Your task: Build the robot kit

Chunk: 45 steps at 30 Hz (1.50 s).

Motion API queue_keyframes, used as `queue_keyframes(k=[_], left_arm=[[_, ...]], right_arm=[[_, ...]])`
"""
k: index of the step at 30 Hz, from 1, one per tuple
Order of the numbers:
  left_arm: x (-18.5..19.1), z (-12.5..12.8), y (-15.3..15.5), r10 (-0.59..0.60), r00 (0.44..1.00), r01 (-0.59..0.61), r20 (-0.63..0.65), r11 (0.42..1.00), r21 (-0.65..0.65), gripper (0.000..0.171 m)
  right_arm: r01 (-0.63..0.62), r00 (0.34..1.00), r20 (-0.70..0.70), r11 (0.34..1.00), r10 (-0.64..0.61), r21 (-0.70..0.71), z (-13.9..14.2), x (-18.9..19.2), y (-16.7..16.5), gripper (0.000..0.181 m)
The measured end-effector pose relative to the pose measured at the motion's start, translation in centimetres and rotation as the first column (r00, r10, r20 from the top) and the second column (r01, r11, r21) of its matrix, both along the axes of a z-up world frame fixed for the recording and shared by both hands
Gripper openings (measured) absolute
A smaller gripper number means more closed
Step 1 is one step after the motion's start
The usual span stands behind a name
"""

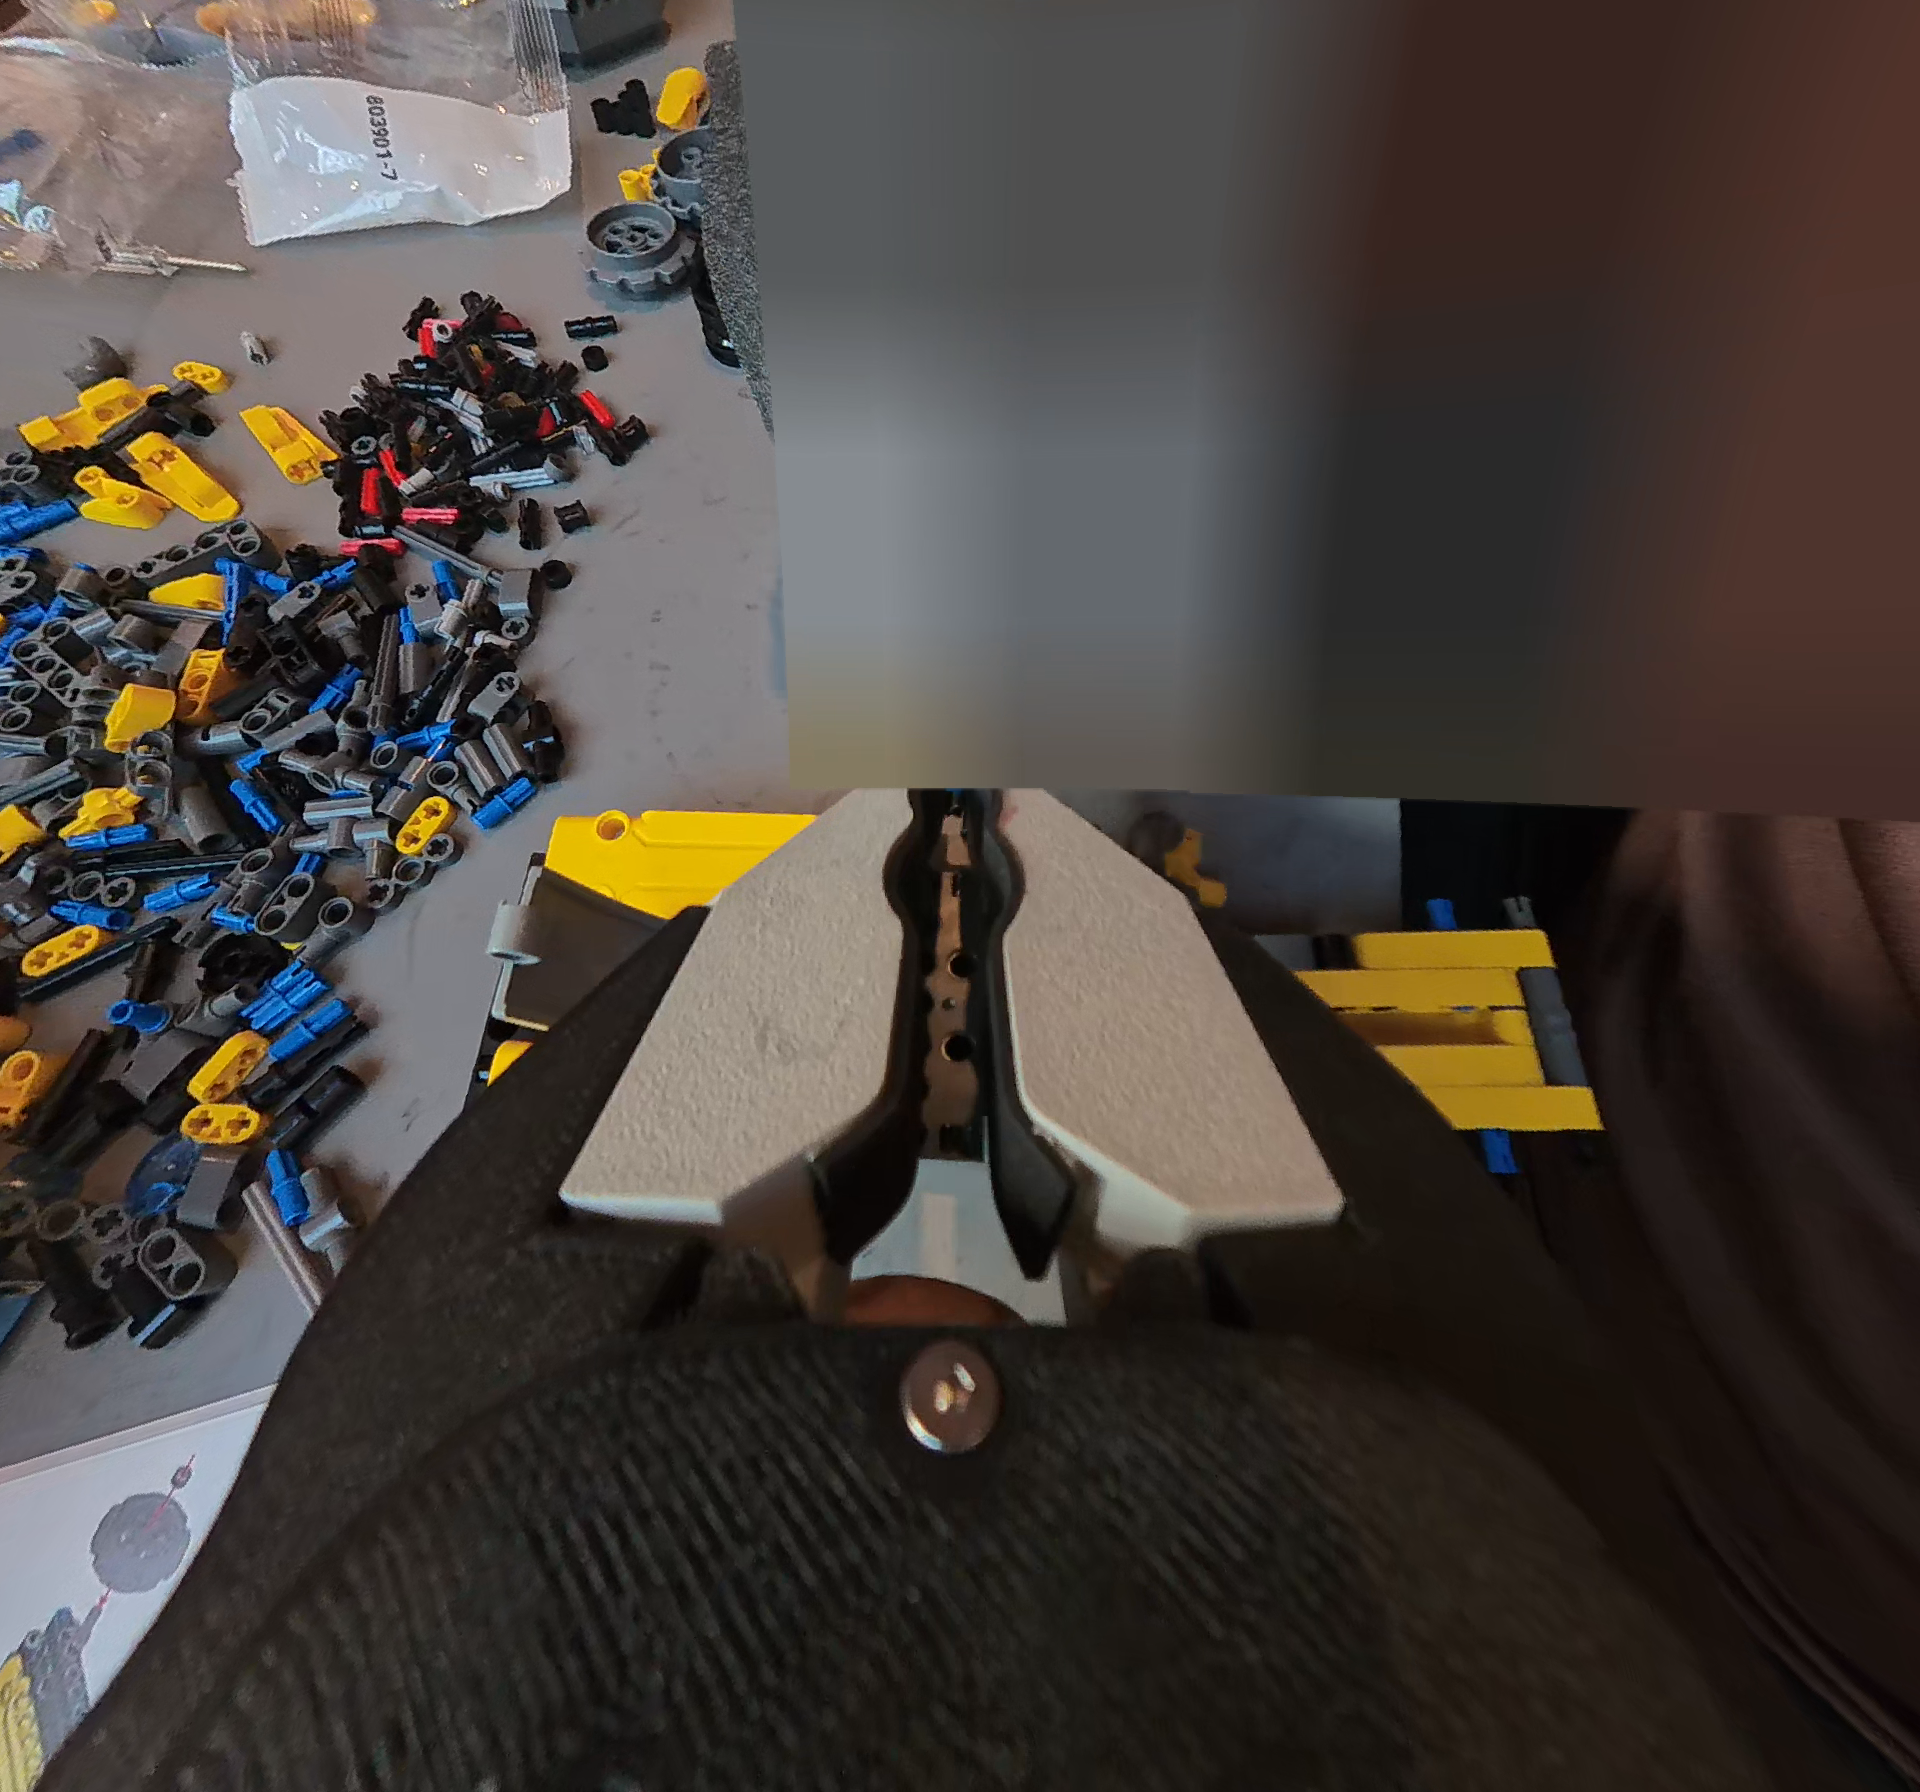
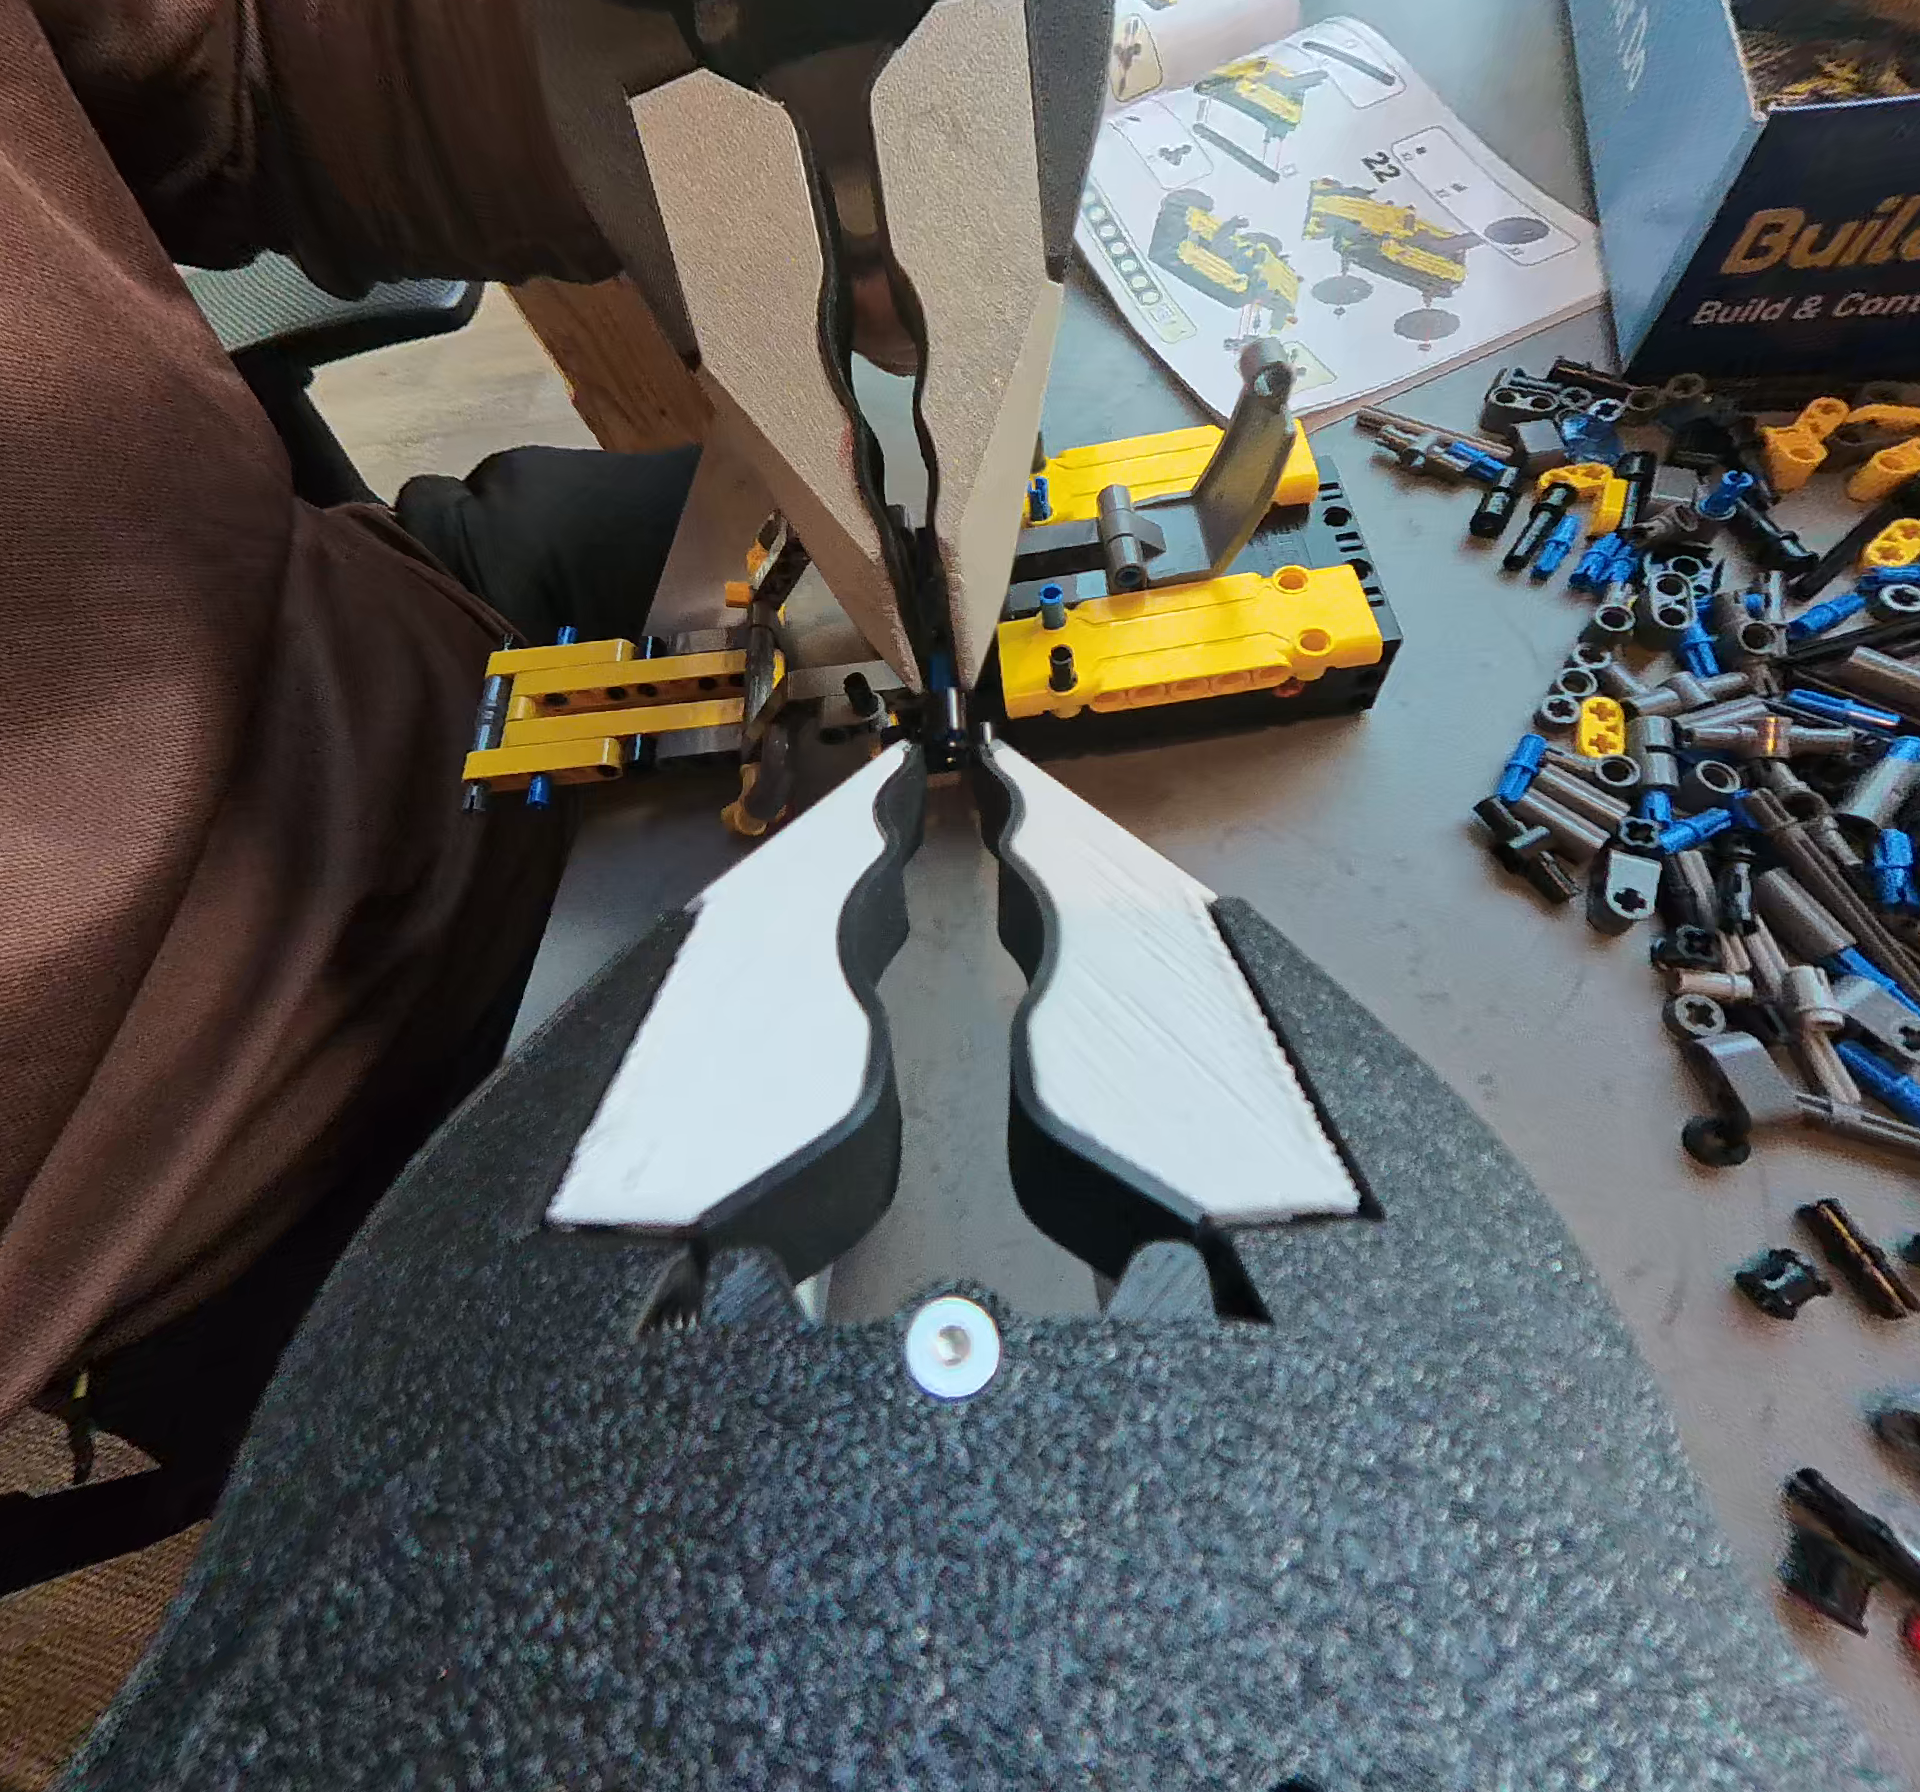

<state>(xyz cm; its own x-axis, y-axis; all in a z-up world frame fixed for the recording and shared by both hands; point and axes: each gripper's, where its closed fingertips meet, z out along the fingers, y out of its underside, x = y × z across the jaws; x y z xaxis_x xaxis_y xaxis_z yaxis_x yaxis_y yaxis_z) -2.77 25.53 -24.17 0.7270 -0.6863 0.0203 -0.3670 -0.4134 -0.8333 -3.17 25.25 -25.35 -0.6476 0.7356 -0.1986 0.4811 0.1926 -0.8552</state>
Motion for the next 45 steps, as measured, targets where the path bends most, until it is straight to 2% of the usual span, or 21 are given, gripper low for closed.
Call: queue_keyframes(k=[1, 12, 14, 20, 23, 27, 31, 35, 38, 45], left_arm=[[0.1, 0.1, 0.0, 0.0, 1.0, 0.0, 0.005, 1.0, 0.002, 0.0], [-0.1, 0.0, -0.3, 0.038, 0.999, -0.038, 0.015, 0.999, -0.036, 0.002], [-0.8, 0.2, -0.6, 0.065, 0.997, -0.066, -0.027, 0.997, -0.032, 0.014], [-2.2, -0.1, -2.6, 0.12, 0.982, -0.129, -0.148, 0.99, -0.051, 0.029], [-2.8, 0.1, -3.4, 0.207, 0.973, -0.213, -0.106, 0.976, -0.049, 0.041], [-4.5, 0.0, -4.1, 0.364, 0.928, -0.367, -0.076, 0.93, -0.03, 0.058], [-4.6, -1.3, -5.0, 0.411, 0.911, -0.413, -0.04, 0.906, -0.091, 0.06], [-4.5, -1.9, -5.5, 0.43, 0.903, -0.426, 0.002, 0.896, -0.122, 0.06], [-3.6, -1.9, -5.9, 0.407, 0.912, -0.395, 0.051, 0.905, -0.154, 0.06], [-3.6, -2.7, -7.5, 0.363, 0.93, -0.352, 0.052, 0.924, -0.151, 0.065]], right_arm=[[-0.002, 1.0, -0.002, 1.0, 0.002, -0.008, 0.1, 0.0, 0.0, 0.006], [0.009, 1.0, 0.0, 1.0, -0.009, 0.004, 0.1, 0.0, -0.3, 0.003], [0.027, 0.999, 0.026, 0.999, -0.028, 0.038, -0.6, -0.1, 0.1, 0.003], [0.015, 0.999, 0.051, 0.998, -0.018, 0.063, -1.2, 0.1, 0.1, 0.003], [0.011, 0.998, 0.053, 0.995, -0.017, 0.096, -1.5, 0.2, 0.1, 0.003], [0.021, 0.999, 0.047, 0.994, -0.027, 0.104, -1.5, 0.1, 0.5, 0.003], [0.012, 0.999, 0.04, 0.996, -0.016, 0.09, -1.4, 0.1, 0.5, 0.003], [0.049, 0.992, 0.104, 0.986, -0.066, 0.157, -2.3, 0.3, 0.7, 0.003], [0.116, 0.98, 0.13, 0.963, -0.151, 0.244, -2.8, 0.5, 0.9, 0.003], [0.22, 0.957, 0.139, 0.95, -0.254, 0.22, -3.1, 0.6, 1.5, 0.004]])
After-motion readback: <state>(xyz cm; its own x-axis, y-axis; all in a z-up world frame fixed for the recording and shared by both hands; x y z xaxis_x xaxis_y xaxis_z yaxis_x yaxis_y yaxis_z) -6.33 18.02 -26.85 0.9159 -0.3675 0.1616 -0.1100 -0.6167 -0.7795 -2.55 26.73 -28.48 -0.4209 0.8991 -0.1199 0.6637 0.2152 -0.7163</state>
